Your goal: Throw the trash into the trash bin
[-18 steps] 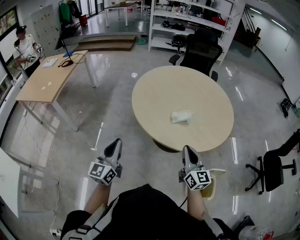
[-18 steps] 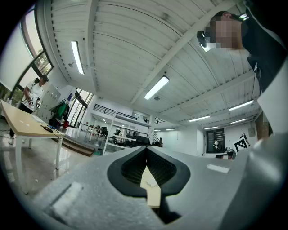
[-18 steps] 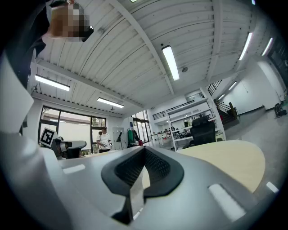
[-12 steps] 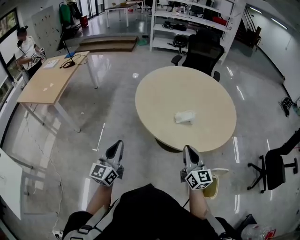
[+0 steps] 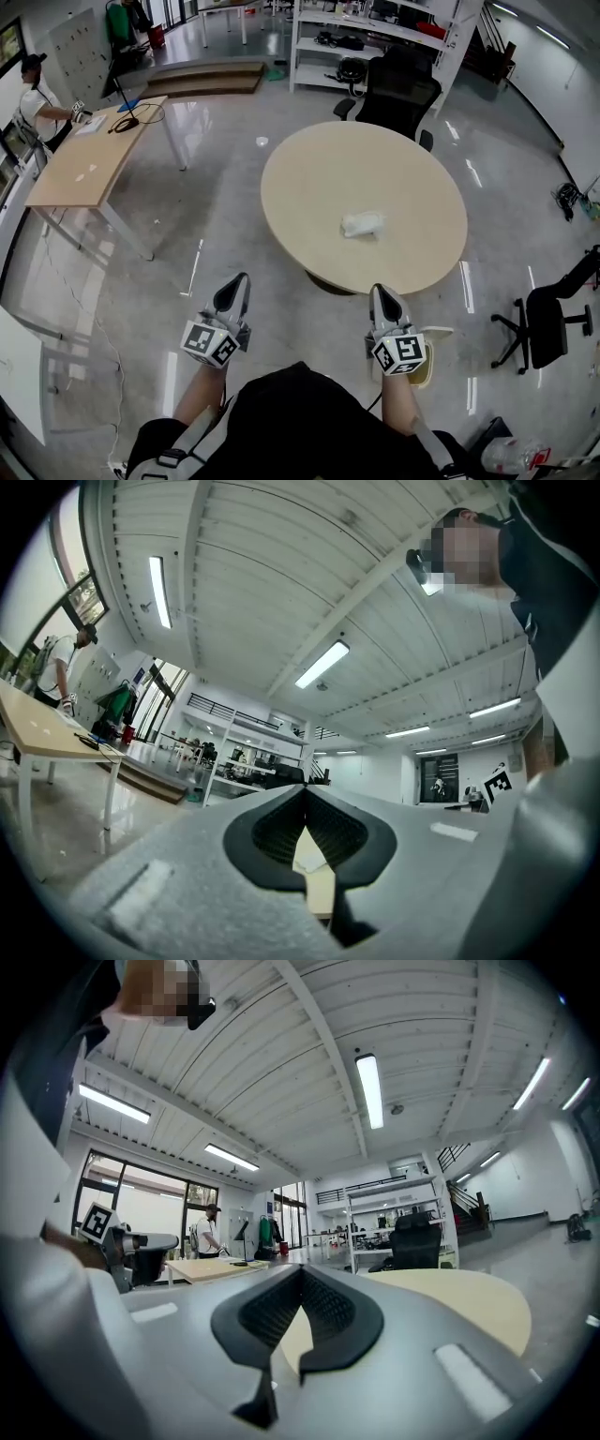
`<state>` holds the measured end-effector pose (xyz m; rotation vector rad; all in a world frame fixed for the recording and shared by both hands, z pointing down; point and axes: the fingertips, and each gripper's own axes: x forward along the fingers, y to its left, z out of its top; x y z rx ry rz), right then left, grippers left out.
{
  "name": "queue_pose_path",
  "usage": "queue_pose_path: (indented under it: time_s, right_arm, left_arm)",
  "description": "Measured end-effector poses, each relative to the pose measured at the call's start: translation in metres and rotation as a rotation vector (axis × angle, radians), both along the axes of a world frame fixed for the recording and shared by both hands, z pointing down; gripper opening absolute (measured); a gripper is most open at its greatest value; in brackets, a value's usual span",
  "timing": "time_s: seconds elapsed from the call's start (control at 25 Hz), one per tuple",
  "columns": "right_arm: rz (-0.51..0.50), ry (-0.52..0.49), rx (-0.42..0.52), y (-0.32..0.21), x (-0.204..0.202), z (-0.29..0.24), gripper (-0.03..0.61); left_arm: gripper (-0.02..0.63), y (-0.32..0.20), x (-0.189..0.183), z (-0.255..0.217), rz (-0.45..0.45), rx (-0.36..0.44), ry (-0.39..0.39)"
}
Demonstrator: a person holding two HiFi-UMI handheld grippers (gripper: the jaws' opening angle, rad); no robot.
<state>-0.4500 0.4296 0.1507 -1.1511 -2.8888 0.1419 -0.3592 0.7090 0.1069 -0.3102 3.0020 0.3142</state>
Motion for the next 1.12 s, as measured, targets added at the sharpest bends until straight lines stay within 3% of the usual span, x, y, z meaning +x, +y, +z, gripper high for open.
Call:
queue_pose_path:
  time_s: [0.24, 0.48, 0.68, 0.88, 1.12]
  right_arm:
    - [0.076, 0.000, -0.024, -0.053, -0.006, 0.003, 0.006]
    - [0.225, 0.013, -0.022, -0.145, 0.007, 0.006, 0.006]
    - [0.293, 0.015, -0.013, -0.205, 0.017, 0.003, 0.006]
    - [0.438, 0.038, -0.019, -0.266, 0.046, 0.011, 0.006]
    - [0.589, 0.036, -0.029, -0.296, 0.070, 0.011, 0.006]
  left_arm:
    - [0.000, -0.047, -0.026, 0.001, 0.072, -0.010, -0.013]
    - [0.002, -0.136, -0.056, 0.003, 0.245, 0.003, -0.018]
    - [0.002, -0.199, -0.071, 0.006, 0.329, 0.019, -0.006]
    - [0.002, -0.274, -0.081, 0.014, 0.501, 0.028, 0.014]
    - [0.002, -0.324, -0.092, 0.017, 0.675, 0.008, 0.018]
